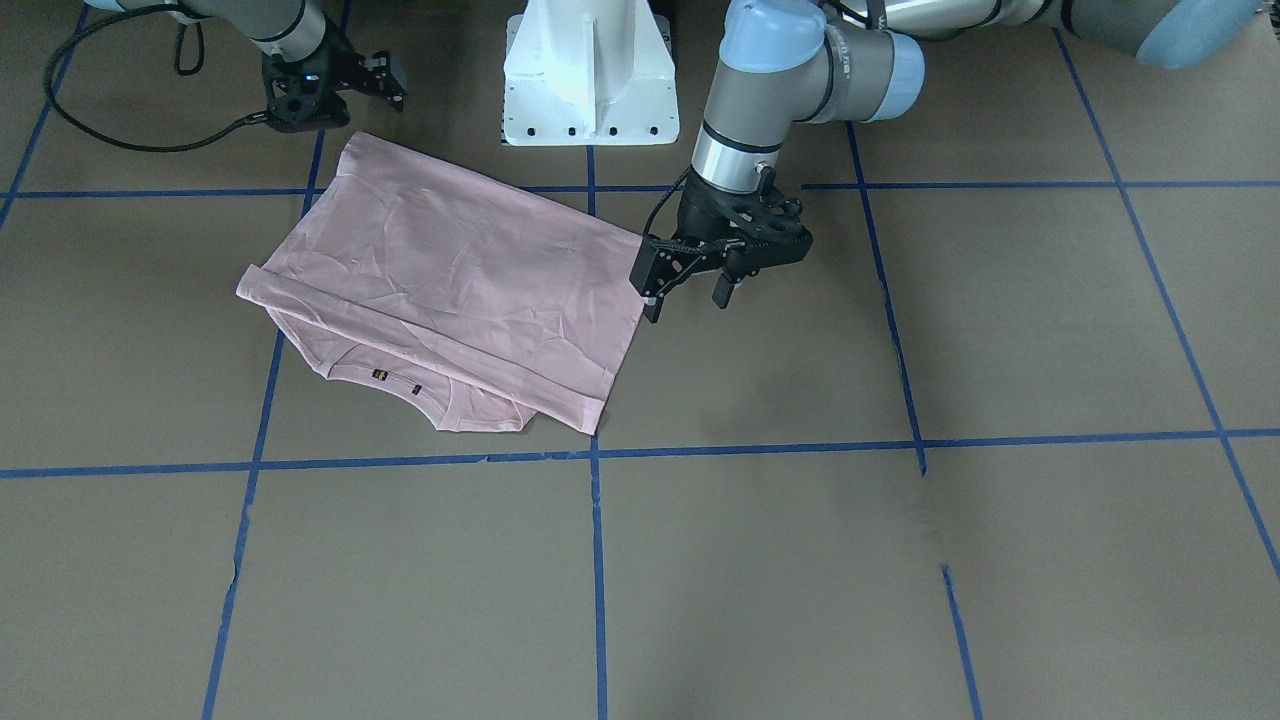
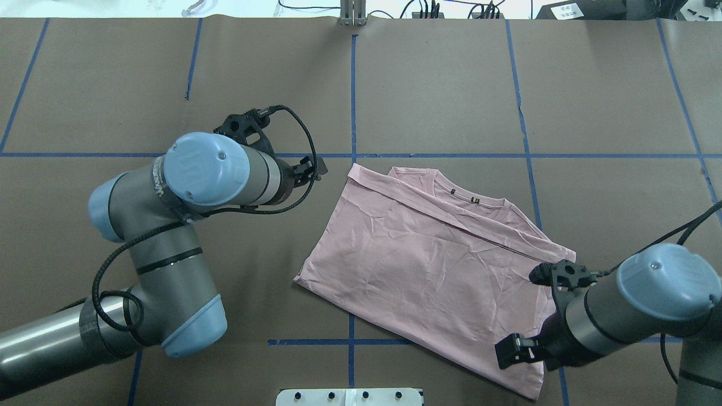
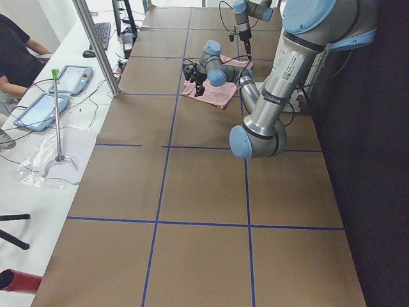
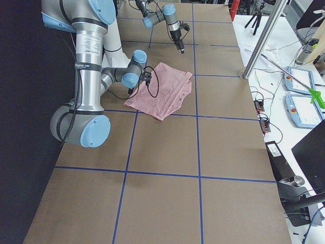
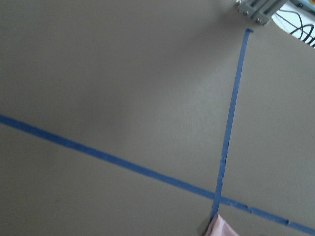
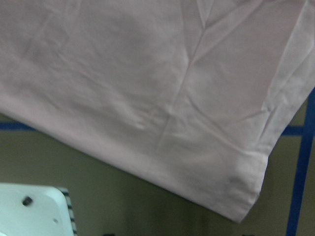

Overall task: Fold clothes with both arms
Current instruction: 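Drag the folded shirt with the right gripper, rotating it on the table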

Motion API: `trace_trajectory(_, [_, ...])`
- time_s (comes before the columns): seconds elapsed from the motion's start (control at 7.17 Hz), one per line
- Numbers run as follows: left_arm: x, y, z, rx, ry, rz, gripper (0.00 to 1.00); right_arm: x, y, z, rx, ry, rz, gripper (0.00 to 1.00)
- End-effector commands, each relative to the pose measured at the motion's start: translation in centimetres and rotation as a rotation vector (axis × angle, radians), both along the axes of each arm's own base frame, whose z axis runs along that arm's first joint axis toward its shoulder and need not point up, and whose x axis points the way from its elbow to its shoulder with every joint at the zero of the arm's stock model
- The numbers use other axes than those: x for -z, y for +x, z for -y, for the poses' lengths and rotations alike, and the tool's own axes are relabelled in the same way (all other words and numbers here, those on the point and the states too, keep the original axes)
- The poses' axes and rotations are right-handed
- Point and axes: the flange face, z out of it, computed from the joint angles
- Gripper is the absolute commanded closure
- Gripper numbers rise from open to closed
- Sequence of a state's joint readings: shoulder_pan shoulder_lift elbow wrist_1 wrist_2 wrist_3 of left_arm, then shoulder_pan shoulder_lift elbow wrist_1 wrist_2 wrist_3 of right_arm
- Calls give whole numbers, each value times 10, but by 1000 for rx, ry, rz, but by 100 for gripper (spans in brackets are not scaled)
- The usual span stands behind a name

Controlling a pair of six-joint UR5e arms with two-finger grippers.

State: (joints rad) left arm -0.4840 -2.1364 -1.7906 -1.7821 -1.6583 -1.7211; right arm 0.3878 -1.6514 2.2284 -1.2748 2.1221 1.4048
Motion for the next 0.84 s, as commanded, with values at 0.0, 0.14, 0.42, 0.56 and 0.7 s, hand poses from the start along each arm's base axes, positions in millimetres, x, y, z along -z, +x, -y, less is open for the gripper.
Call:
trace_trajectory(0.0, [-33, 51, -74, 9, -203, 59, 0, 19, 41, 62, -178, 16, 38, 0])
trace_trajectory(0.14, [-23, 64, -92, -9, -226, 103, 0, 20, 51, 73, -213, 18, 39, 0])
trace_trajectory(0.42, [-25, 69, -92, 16, -229, 114, 1, 19, 55, 78, -228, 17, 38, 0])
trace_trajectory(0.56, [-26, 74, -90, 19, -227, 119, 2, 20, 57, 79, -231, 18, 39, 0])
trace_trajectory(0.7, [-36, 82, -85, 36, -218, 146, 2, 20, 58, 80, -234, 18, 39, 0])
